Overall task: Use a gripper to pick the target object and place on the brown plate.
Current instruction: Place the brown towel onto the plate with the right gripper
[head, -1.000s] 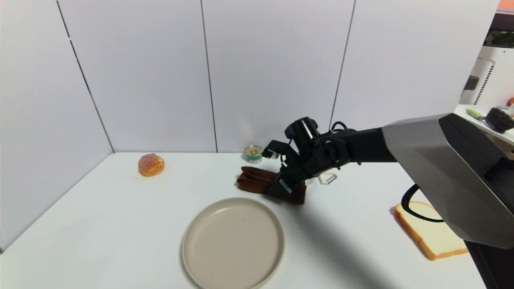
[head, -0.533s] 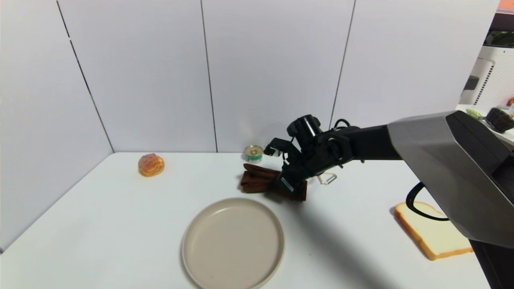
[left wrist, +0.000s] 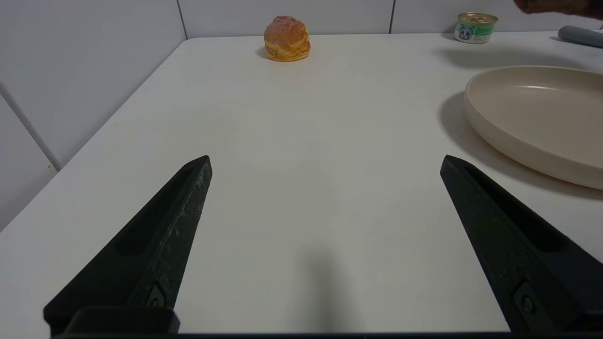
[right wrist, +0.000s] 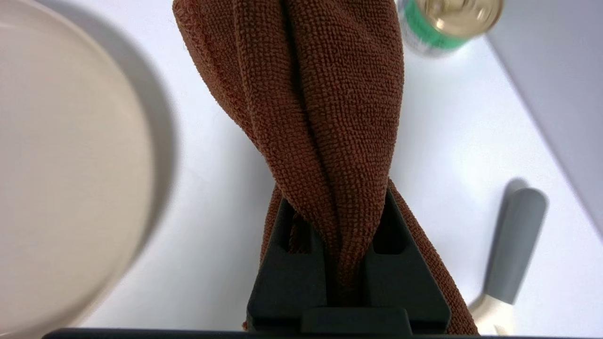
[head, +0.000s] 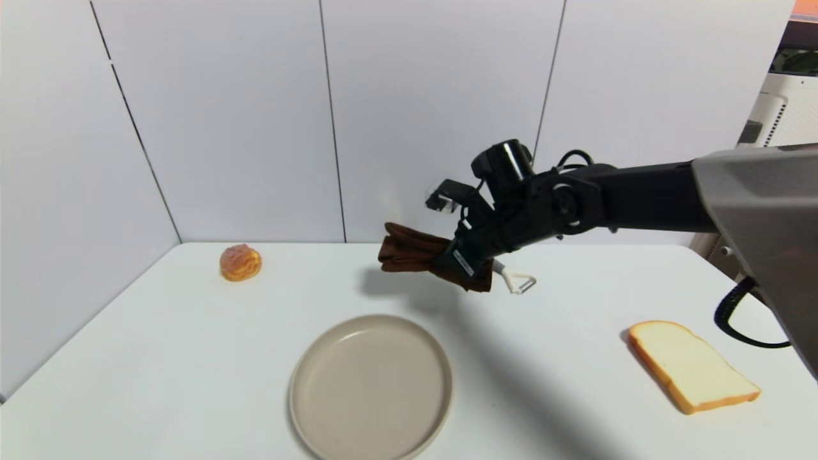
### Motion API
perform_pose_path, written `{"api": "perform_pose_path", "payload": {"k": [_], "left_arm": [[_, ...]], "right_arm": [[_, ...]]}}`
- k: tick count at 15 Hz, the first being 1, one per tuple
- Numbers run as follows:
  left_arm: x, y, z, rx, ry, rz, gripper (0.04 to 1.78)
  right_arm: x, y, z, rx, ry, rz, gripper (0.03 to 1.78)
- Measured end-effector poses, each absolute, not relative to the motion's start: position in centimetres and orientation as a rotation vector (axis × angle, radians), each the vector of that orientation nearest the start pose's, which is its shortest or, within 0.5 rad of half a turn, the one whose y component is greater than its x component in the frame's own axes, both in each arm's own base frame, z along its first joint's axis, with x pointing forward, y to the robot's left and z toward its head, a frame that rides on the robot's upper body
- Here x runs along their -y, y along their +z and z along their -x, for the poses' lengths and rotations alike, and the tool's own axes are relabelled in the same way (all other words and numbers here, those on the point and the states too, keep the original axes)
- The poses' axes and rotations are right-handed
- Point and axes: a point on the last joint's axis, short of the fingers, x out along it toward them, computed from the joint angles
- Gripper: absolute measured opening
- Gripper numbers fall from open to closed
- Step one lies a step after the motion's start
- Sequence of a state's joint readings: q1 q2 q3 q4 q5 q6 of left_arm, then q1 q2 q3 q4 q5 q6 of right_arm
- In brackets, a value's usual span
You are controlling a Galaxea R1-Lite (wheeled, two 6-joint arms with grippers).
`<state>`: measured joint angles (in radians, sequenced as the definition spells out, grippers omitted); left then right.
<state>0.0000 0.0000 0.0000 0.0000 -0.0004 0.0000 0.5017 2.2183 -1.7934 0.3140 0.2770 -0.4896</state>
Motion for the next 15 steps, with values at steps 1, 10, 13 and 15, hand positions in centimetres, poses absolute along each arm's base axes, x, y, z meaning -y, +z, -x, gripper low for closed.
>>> {"api": "perform_pose_path", "payload": {"k": [1,10,13,15], "left_arm": [[0.0,7.5,2.3,0.000,0.000,0.000,1.75],[0.0,7.5,2.3,0.000,0.000,0.000,1.75],[0.0,7.5,2.3,0.000,0.000,0.000,1.75],[0.0,7.5,2.3,0.000,0.000,0.000,1.75]], "right_arm": [[-22.3,17.8,-38.0,-0.535,0.925,0.531,0.21],[-24.8,19.0,-28.2,-0.536,1.112,0.600,0.21],[-25.5,18.3,-27.7,-0.494,1.128,0.597,0.21],[-26.2,17.8,-27.8,-0.468,1.135,0.596,0.21]]}}
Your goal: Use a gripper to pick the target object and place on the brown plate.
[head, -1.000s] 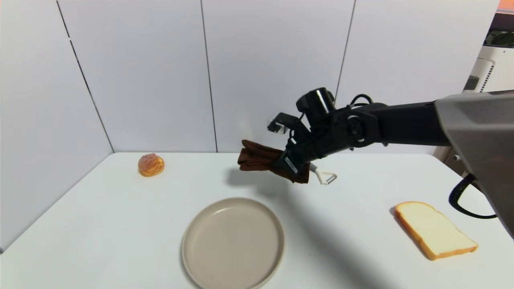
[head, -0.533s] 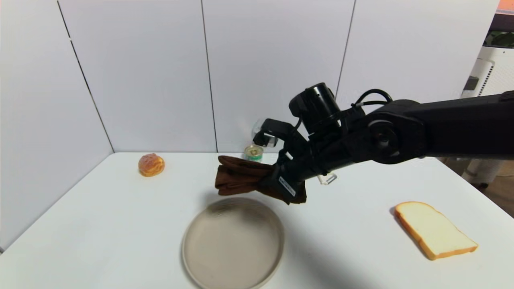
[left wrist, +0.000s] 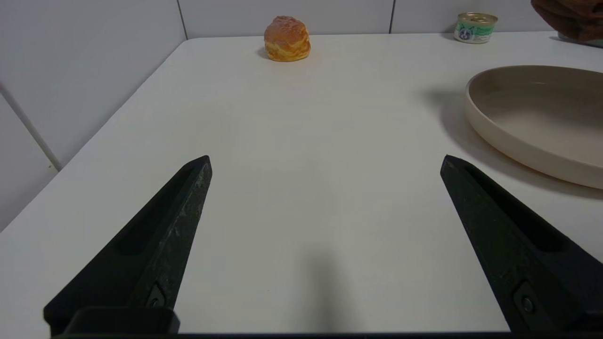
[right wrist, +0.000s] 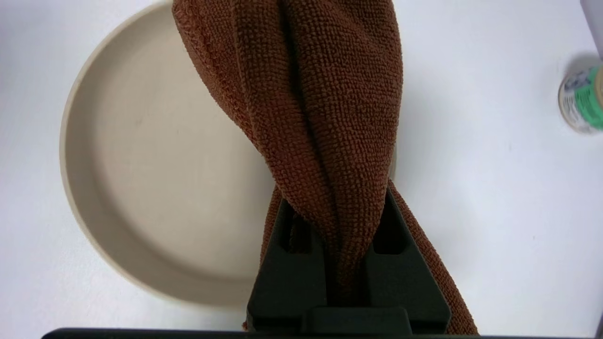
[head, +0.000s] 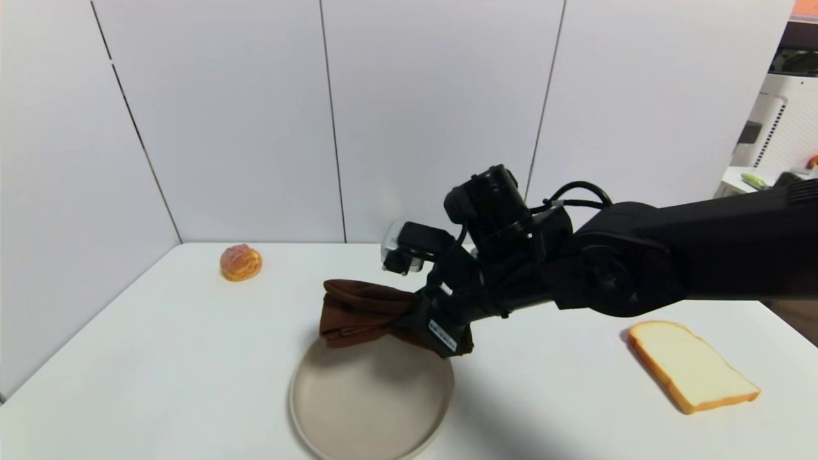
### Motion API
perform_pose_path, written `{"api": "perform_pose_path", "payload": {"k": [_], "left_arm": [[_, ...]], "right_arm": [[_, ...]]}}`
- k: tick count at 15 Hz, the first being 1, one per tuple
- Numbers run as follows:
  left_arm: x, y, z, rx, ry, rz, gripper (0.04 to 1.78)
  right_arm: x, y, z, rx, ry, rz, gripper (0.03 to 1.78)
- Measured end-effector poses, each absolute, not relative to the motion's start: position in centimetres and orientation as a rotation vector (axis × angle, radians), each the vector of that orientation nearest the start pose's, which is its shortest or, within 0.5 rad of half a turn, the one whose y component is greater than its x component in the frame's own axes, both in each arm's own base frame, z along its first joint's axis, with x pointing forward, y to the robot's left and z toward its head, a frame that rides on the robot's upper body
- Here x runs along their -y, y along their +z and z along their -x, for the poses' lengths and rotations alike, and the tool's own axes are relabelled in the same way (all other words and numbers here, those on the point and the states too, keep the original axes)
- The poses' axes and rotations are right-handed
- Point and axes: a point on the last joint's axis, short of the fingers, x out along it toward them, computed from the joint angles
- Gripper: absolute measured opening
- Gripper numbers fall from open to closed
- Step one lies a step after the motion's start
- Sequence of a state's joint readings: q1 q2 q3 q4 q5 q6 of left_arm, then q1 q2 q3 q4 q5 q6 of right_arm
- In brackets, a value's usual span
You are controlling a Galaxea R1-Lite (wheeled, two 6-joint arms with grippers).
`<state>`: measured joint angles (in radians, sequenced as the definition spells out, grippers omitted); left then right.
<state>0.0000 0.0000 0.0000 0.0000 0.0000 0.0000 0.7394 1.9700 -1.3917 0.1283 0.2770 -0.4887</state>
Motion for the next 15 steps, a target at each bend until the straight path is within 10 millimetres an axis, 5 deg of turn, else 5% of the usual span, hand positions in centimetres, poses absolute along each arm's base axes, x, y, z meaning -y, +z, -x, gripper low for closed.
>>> {"api": "perform_pose_path", "payload": {"k": [2,5,9,15], "left_arm": [[0.0,7.5,2.3,0.000,0.000,0.000,1.75],[0.0,7.5,2.3,0.000,0.000,0.000,1.75],[0.0,7.5,2.3,0.000,0.000,0.000,1.75],[0.0,7.5,2.3,0.000,0.000,0.000,1.75]], "right_arm": [[-26.6,17.2,-27.8,-0.460,1.141,0.595,0.21],[-26.9,16.5,-27.6,-0.479,1.149,0.590,0.70],[-26.9,16.5,-27.4,-0.490,1.149,0.592,1.11],[-25.1,20.0,-26.4,-0.499,1.071,0.427,1.43]]}}
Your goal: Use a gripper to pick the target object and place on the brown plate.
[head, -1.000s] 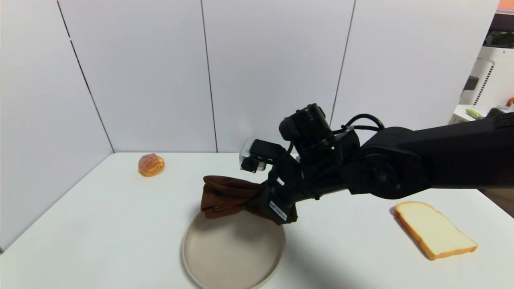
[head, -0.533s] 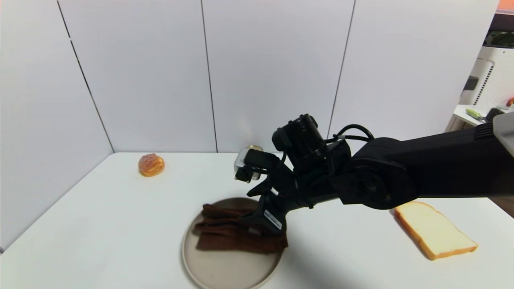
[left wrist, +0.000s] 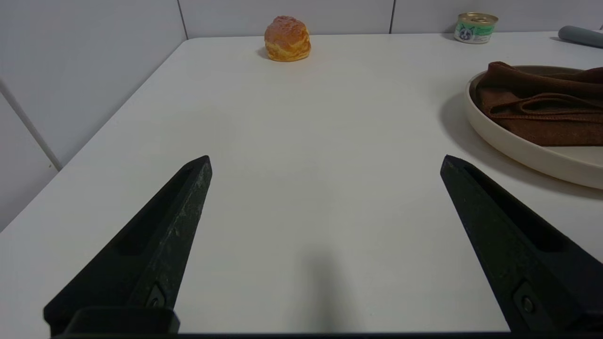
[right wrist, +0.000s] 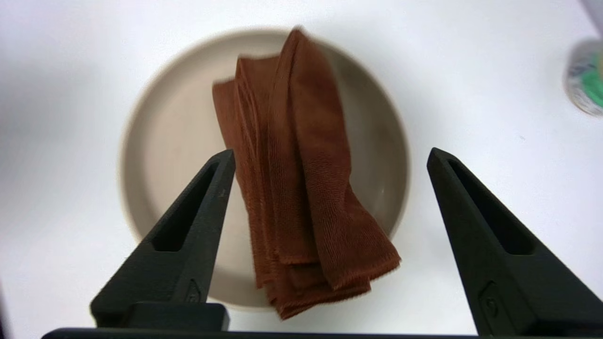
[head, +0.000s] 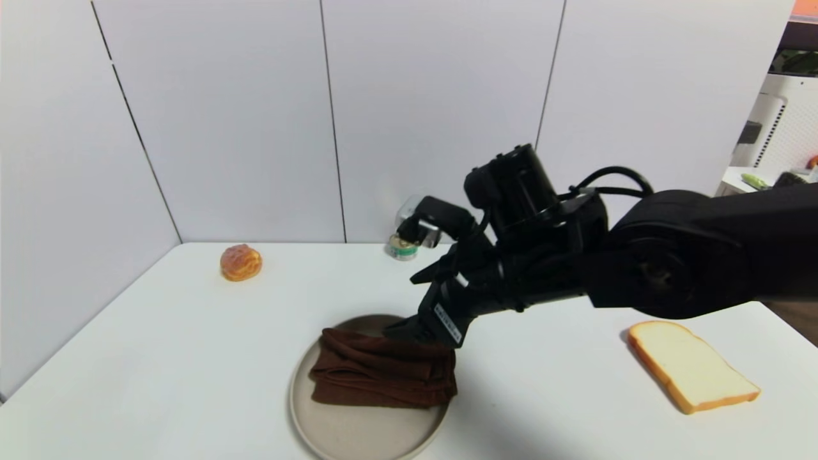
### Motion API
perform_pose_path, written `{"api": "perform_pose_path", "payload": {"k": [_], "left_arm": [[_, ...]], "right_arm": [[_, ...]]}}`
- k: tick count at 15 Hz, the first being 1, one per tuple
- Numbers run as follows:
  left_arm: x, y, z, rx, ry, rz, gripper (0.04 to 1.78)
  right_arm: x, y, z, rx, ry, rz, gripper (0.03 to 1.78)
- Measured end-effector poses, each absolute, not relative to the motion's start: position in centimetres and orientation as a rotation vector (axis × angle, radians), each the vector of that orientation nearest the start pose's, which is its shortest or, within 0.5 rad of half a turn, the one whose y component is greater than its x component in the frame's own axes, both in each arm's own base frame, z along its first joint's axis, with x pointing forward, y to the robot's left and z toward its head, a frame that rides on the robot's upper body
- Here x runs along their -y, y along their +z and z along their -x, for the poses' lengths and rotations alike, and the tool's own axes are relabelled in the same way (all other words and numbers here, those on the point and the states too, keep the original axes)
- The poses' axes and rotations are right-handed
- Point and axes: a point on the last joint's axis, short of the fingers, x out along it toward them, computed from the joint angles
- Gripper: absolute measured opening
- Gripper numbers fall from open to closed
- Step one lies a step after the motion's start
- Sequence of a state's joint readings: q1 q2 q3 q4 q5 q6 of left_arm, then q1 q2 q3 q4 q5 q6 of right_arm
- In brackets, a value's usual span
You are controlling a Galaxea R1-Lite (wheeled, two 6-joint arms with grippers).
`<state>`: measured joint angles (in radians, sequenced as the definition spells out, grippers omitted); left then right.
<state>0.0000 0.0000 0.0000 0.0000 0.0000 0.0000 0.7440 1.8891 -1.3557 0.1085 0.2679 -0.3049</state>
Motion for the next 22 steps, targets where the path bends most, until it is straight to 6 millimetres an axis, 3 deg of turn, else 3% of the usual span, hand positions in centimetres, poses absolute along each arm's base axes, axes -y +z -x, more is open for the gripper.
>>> {"api": "perform_pose_path", "payload": {"k": [3,7,10,13,15,19,22], "left_arm": [[0.0,7.5,2.3,0.000,0.000,0.000,1.75],[0.0,7.5,2.3,0.000,0.000,0.000,1.75],[0.0,7.5,2.3,0.000,0.000,0.000,1.75],[0.0,7.5,2.3,0.000,0.000,0.000,1.75],[0.0,7.5,2.3,0.000,0.000,0.000,1.75],[0.0,7.5,2.3,0.000,0.000,0.000,1.75],[0.0,7.5,2.3,0.000,0.000,0.000,1.75]], "right_arm": [[-20.7,23.1,-26.7,-0.537,0.929,0.288,1.52],[-11.2,25.3,-25.9,-0.678,0.658,0.212,1.60],[-5.4,25.8,-23.0,-0.702,0.401,0.188,1.63],[-1.2,25.6,-17.9,-0.684,0.154,0.170,1.66],[0.4,24.6,-13.8,-0.660,0.005,0.151,1.67],[0.9,18.8,-5.9,-0.515,-0.208,0.113,1.69],[0.5,14.9,-2.1,-0.278,-0.225,0.098,1.69]]}}
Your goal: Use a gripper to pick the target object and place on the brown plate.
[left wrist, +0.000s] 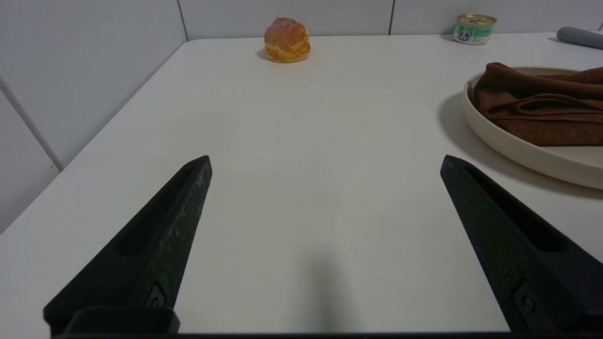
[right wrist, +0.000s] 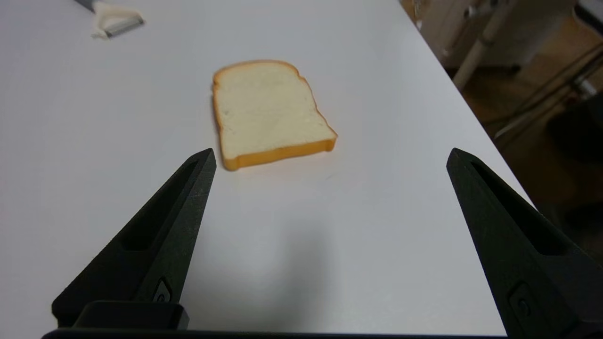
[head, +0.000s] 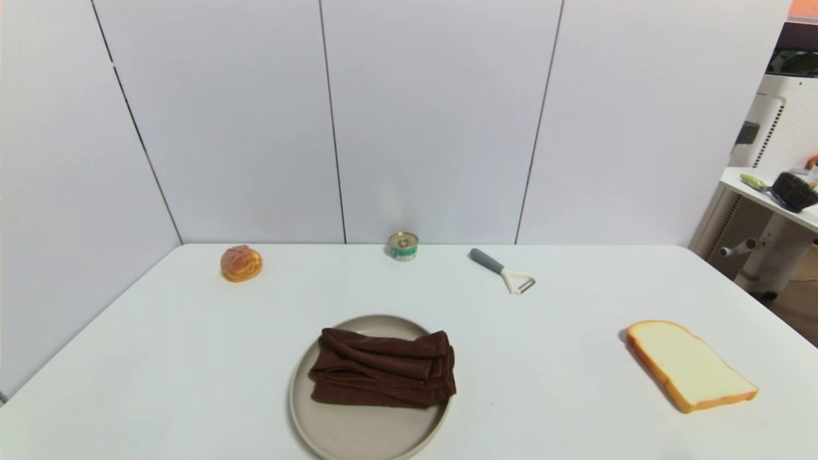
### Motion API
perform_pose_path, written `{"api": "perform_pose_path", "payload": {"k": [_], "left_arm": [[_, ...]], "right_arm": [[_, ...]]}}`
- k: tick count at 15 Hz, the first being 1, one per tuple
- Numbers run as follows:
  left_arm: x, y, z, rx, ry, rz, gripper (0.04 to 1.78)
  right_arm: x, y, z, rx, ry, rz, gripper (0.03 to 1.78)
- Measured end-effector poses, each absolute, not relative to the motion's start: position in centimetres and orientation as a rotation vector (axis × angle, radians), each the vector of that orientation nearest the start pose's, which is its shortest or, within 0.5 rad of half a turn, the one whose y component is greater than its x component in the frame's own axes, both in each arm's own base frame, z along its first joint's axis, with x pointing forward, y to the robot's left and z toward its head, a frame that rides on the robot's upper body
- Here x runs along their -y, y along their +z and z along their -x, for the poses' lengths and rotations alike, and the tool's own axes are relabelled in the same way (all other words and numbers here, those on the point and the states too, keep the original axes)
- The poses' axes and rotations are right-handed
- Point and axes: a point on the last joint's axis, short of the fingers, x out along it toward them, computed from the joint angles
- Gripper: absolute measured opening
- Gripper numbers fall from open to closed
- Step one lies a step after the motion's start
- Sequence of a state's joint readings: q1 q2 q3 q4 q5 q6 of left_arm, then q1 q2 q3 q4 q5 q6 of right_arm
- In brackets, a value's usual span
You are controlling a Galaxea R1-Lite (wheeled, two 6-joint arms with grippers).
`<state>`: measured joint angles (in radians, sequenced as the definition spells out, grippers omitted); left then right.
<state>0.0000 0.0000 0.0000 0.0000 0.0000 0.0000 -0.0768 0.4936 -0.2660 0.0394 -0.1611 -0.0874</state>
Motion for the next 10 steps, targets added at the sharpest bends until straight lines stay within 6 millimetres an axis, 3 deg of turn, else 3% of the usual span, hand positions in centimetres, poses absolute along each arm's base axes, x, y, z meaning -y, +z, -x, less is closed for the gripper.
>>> {"api": "perform_pose_path", "payload": {"k": [3,6,10], "left_arm": [[0.0,7.5,2.3,0.000,0.000,0.000,1.75],[0.0,7.5,2.3,0.000,0.000,0.000,1.75],[0.0,7.5,2.3,0.000,0.000,0.000,1.75]], "right_arm": [[0.3,10.9,0.0,-0.107,-0.175,0.085,1.69],[0.1,9.1,1.4,-0.007,-0.044,0.075,1.69],[0.0,7.6,2.2,-0.021,-0.006,0.061,1.69]]}}
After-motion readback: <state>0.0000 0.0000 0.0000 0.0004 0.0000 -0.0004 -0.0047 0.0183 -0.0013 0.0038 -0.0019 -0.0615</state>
